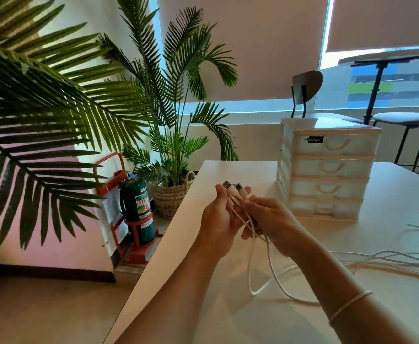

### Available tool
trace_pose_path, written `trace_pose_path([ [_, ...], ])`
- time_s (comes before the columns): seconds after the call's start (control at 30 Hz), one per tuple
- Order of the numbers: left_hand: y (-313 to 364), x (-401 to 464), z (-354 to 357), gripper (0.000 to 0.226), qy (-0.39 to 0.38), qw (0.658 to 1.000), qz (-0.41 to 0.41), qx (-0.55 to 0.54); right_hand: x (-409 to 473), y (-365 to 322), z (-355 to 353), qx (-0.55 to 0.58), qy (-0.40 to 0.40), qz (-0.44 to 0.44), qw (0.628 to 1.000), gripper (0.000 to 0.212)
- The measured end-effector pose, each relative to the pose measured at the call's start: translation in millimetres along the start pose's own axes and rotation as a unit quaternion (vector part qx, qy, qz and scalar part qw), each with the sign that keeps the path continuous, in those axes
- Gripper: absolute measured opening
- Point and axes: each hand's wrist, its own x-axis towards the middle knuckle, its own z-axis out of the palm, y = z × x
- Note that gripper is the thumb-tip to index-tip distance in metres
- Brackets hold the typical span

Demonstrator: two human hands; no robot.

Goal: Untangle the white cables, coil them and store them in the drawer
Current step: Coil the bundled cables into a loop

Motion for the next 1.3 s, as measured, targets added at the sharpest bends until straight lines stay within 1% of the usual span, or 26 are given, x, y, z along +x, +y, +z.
trace_pose_path([
  [0.17, -1, -1, 6, 0.044, -0.015, 0.999, -0.007, -0.032, 0, 1, 3, -0.032, -0.026, 0.005, 0.999, 0.032],
  [0.27, -1, 0, 3, 0.036, -0.008, 0.998, 0.002, -0.059, -1, 1, 5, -0.052, -0.024, -0.001, 0.998, 0.030],
  [0.4, 1, 0, 2, 0.025, 0.006, 0.998, 0.006, -0.063, -1, 1, 7, -0.052, -0.018, -0.011, 0.998, 0.027],
  [0.53, 0, 1, 3, 0.027, 0.033, 0.998, 0.023, -0.049, 0, 3, 12, -0.045, 0.015, -0.024, 0.999, 0.027],
  [0.67, 0, 1, 1, 0.029, 0.056, 0.997, 0.033, -0.031, 1, 3, 13, -0.021, 0.019, -0.016, 0.999, 0.030],
  [0.8, 0, 1, 2, 0.028, 0.071, 0.996, 0.046, 0.026, 1, 5, 11, -0.093, 0.039, -0.036, 0.994, 0.025],
  [0.93, -2, 0, 3, 0.022, 0.041, 0.997, 0.043, 0.056, 0, 2, 7, -0.110, 0.055, -0.053, 0.991, 0.018],
  [1.03, -3, -1, 4, 0.018, 0.014, 0.998, 0.032, 0.049, 0, 0, 1, -0.113, 0.046, -0.056, 0.991, 0.012],
  [1.1, -3, 0, 4, 0.014, 0.003, 0.998, 0.038, 0.056, 1, 0, 0, -0.119, 0.041, -0.053, 0.991, 0.010],
  [1.17, -1, 0, 4, 0.017, 0.002, 0.997, 0.047, 0.069, 2, 1, 1, -0.110, 0.034, -0.046, 0.992, 0.009],
  [1.23, 3, 0, 5, 0.025, 0.014, 0.997, 0.050, 0.065, 3, 1, 0, -0.088, 0.008, -0.025, 0.996, 0.006],
  [1.3, 11, 1, 3, 0.028, 0.040, 0.997, 0.056, 0.035, 1, 0, -4, -0.096, -0.045, 0.011, 0.994, 0.008],
])
